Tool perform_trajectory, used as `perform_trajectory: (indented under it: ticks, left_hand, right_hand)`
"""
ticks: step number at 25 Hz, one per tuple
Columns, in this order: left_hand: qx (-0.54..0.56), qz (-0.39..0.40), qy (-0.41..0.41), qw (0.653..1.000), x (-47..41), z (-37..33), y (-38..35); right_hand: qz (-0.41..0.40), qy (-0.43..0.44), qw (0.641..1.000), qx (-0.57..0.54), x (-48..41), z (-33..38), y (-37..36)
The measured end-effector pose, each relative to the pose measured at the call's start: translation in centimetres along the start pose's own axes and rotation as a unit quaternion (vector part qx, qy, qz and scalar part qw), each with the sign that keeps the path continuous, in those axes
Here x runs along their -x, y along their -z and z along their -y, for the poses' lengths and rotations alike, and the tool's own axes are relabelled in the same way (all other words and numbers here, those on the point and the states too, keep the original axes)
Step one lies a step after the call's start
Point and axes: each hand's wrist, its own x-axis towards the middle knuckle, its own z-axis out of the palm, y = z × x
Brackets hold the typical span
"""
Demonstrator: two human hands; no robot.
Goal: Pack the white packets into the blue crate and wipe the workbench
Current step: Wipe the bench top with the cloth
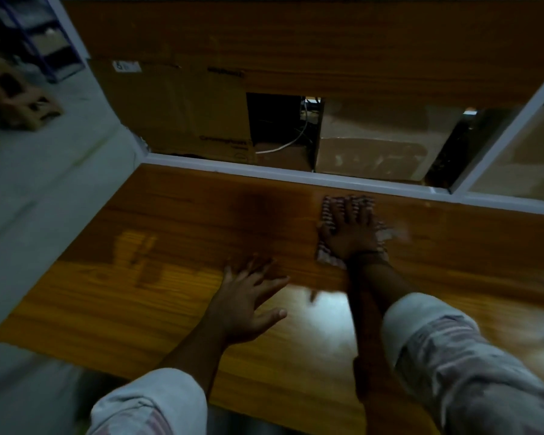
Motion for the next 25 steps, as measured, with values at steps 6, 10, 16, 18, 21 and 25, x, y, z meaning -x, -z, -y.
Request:
perform_trajectory:
  ticks: [6, 10, 16, 18, 21, 25]
  left_hand:
    - [0.003, -0.003, 0.003, 1.0, -0.1, -0.2, 0.0]
    - [0.005, 0.0, 0.003, 1.0, -0.2, -0.2, -0.1]
    - [0.005, -0.007, -0.001, 1.0, 0.0, -0.3, 0.0]
    - [-0.004, -0.003, -0.001, 1.0, 0.1, -0.4, 0.1]
    - [-0.006, -0.003, -0.001, 1.0, 0.1, -0.5, 0.1]
    - [-0.007, -0.001, -0.006, 1.0, 0.2, -0.6, 0.1]
  right_hand:
    - [-0.006, 0.241, 0.97, 0.036, -2.3, -0.4, -0.4]
    - [-0.039, 0.032, 0.999, -0.011, -4.2, -2.5, 0.2]
    - [-0.024, 0.321, 0.946, 0.043, 4.9, -0.1, -0.9]
    - [-0.039, 0.247, 0.968, 0.038, 6.1, -4.3, -0.4]
    - [-0.008, 0.033, 0.999, 0.008, 7.4, -9.4, 0.7]
    - [-0.037, 0.003, 0.999, 0.006, 15.1, -5.5, -0.2]
